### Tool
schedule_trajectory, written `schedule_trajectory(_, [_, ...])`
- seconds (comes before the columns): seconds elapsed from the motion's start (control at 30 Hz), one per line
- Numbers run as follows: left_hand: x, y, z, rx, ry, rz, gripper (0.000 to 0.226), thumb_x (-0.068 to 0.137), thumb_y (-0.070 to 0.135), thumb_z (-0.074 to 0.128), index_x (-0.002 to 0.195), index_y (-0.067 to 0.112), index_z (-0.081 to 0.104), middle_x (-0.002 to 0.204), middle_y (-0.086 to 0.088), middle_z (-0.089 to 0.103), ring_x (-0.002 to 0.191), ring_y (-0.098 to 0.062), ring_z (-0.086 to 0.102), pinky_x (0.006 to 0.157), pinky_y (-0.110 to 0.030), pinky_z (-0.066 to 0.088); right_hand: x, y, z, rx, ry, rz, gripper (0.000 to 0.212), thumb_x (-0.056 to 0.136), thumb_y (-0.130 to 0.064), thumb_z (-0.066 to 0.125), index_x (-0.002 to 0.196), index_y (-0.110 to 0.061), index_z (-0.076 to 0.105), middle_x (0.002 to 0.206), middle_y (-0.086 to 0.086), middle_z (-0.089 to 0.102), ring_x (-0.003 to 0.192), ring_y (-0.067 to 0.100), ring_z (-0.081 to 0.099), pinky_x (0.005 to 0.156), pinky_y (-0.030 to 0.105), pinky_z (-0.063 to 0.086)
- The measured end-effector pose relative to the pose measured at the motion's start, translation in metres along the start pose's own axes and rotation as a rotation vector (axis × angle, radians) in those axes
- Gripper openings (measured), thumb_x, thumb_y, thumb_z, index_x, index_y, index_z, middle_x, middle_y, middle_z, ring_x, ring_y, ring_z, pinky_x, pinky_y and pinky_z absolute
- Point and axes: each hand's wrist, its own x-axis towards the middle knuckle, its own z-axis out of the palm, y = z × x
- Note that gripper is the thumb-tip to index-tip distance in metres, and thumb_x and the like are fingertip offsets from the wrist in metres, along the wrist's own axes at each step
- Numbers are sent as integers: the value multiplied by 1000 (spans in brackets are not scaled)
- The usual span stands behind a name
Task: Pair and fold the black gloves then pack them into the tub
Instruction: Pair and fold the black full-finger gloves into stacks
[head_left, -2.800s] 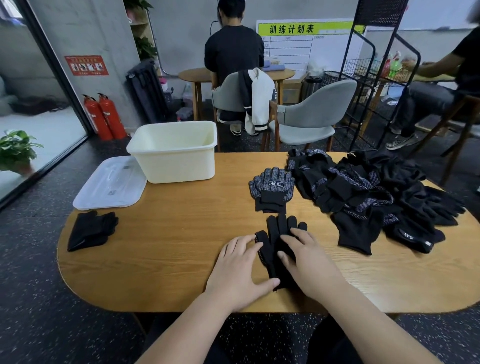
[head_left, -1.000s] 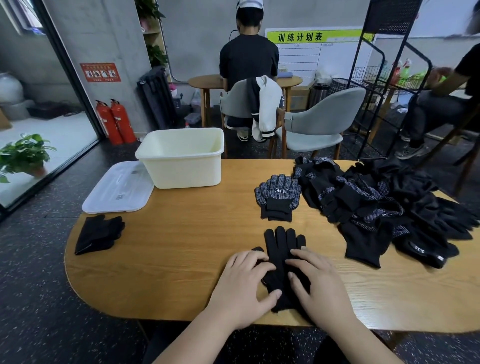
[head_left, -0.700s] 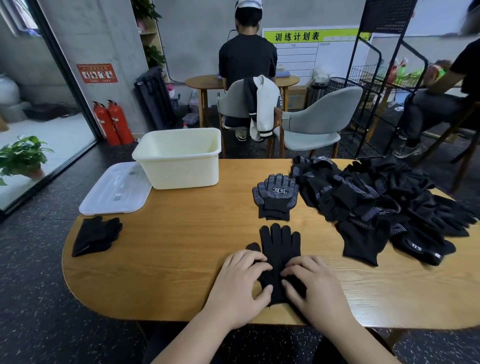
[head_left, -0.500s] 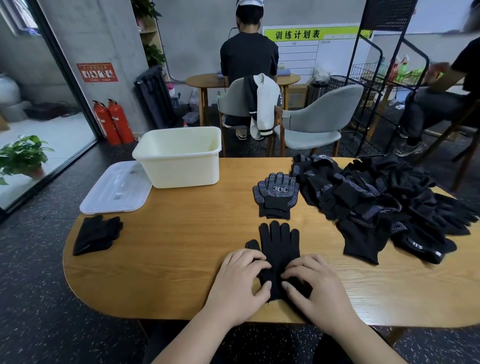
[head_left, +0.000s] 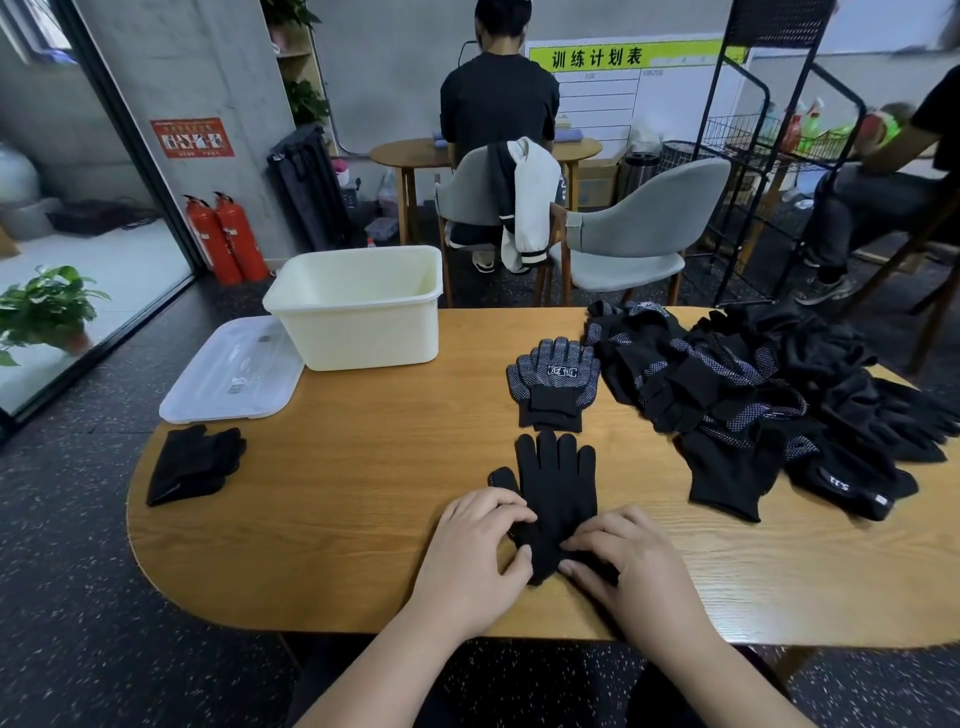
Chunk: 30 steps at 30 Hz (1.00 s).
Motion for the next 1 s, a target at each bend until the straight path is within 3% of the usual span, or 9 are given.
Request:
schedule_trajectory(0.13, [0,-2,1,24,-2,59,38,94,25,57,130,35,68,133,30,51,136,3,41,118,-19,22,1,-2,-5,47,48,70,18,91,-47,75,102,-34,76,97,-30,65,100,-1,56,81,24,52])
schedule_trajectory(0.3, [0,-5,4,72,-14,119,33,94,33,69,126,37,71,129,28,58,131,3,45,118,-26,28,-1,-7,-15,144,37,52,20,94,-52,73,107,-36,76,101,-31,66,104,6,59,83,26,52])
schedule_trajectory(0.47, [1,-6,2,45,48,79,25,97,30,71,121,37,72,119,26,68,120,3,53,114,-32,36,1,-11,-19,120,-11,56,50,82,-72,76,121,-40,72,117,-32,64,116,9,53,92,20,45])
schedule_trajectory(0.63, [-1,-5,-1,-28,65,-49,30,101,49,64,127,36,72,113,26,65,116,0,49,107,-26,40,0,-3,-11,107,20,143,23,89,-35,82,106,-43,71,96,-24,64,99,3,58,79,27,54])
schedule_trajectory(0.73, [-3,-2,-4,-103,37,-140,41,98,58,64,136,44,63,103,29,63,116,4,46,103,-16,36,-1,-5,-16,234,61,266,14,86,-49,76,98,-43,74,87,-16,62,85,7,65,74,13,47])
schedule_trajectory(0.8, [-2,-1,-5,-157,17,-174,47,98,58,66,143,55,52,100,29,66,119,9,45,101,-7,29,1,-5,-17,291,76,319,16,83,-54,74,95,-44,74,84,-13,65,84,7,67,72,13,46])
schedule_trajectory(0.9, [0,-1,-6,-177,22,-183,57,98,55,67,147,63,40,100,27,67,117,8,49,99,1,21,4,-2,-15,333,49,394,16,85,-54,76,96,-42,74,82,-13,70,79,7,68,75,25,52])
schedule_trajectory(1.0, [1,2,-6,-169,19,-178,61,99,53,67,149,66,34,103,28,66,113,5,53,97,-1,26,5,3,-12,329,29,464,13,89,-53,75,97,-42,72,81,-12,72,73,9,68,75,38,56])
